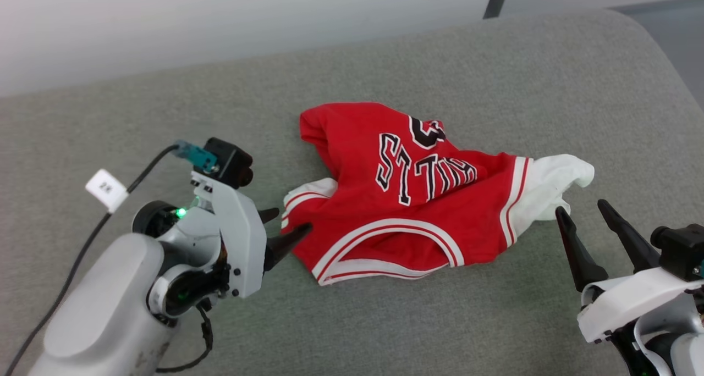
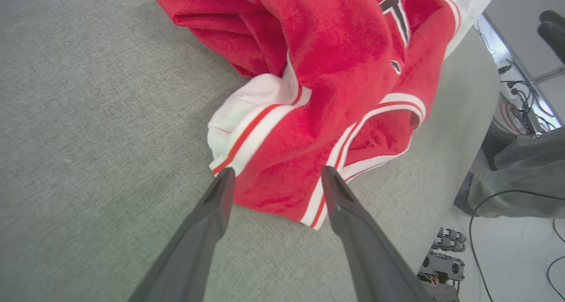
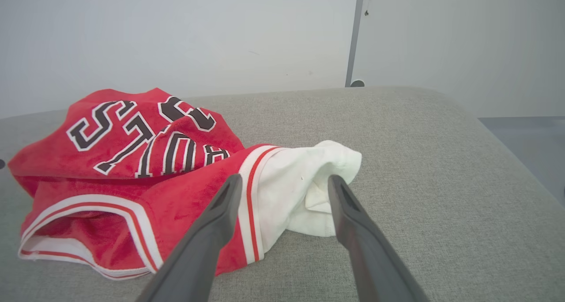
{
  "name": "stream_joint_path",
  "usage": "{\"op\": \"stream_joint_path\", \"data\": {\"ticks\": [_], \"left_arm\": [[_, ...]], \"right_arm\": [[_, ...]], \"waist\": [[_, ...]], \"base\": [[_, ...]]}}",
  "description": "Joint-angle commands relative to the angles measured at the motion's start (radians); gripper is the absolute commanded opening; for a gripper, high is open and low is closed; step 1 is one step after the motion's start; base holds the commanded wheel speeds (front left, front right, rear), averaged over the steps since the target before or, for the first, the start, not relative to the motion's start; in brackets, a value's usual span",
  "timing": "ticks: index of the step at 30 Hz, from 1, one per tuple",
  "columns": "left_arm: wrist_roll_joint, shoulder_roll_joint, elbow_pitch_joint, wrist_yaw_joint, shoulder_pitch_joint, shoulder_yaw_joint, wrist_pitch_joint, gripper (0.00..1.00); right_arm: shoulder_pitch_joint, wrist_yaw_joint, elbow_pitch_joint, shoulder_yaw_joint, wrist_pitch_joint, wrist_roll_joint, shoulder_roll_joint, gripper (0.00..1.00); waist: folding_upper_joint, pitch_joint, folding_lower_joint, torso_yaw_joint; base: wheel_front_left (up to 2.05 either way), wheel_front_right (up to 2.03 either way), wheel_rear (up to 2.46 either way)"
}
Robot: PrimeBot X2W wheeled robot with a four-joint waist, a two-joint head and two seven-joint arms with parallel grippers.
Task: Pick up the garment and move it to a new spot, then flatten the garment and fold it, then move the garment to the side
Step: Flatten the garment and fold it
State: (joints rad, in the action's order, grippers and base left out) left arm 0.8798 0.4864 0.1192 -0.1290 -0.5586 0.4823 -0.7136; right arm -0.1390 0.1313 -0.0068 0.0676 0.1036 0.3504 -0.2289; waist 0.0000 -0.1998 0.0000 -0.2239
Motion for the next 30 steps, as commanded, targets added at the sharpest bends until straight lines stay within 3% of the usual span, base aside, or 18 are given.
{"op": "stream_joint_path", "data": {"ticks": [1,15,16,17,30], "left_arm": [[-0.007,0.006,0.023,-0.003,-0.028,0.023,-0.003,1.00],[-0.009,-0.002,0.217,-0.003,-0.100,0.157,0.045,1.00],[0.006,-0.010,0.232,-0.003,-0.100,0.159,0.046,0.74],[0.017,-0.013,0.246,-0.003,-0.105,0.161,0.048,0.00],[0.034,0.066,0.234,-0.001,-0.188,0.182,0.037,0.00]], "right_arm": [[-0.017,-0.001,0.008,0.004,-0.012,0.000,0.008,1.00],[-0.065,-0.001,0.052,0.031,-0.054,0.015,0.020,1.00],[-0.064,-0.001,0.056,0.033,-0.057,0.014,0.020,1.00],[-0.065,-0.001,0.060,0.034,-0.060,0.014,0.020,1.00],[-0.071,-0.001,0.089,0.035,-0.076,0.013,0.013,1.00]], "waist": [[0.0000,-0.026,0.0000,-0.021],[0.0000,-0.093,0.0000,-0.049],[0.0000,-0.096,0.0000,-0.049],[0.0000,-0.097,0.0000,-0.048],[0.0000,-0.082,0.0000,-0.020]], "base": [[0.00,0.00,0.00],[0.00,0.00,0.00],[0.00,0.00,0.00],[0.00,0.00,0.00],[0.00,0.00,0.00]]}}
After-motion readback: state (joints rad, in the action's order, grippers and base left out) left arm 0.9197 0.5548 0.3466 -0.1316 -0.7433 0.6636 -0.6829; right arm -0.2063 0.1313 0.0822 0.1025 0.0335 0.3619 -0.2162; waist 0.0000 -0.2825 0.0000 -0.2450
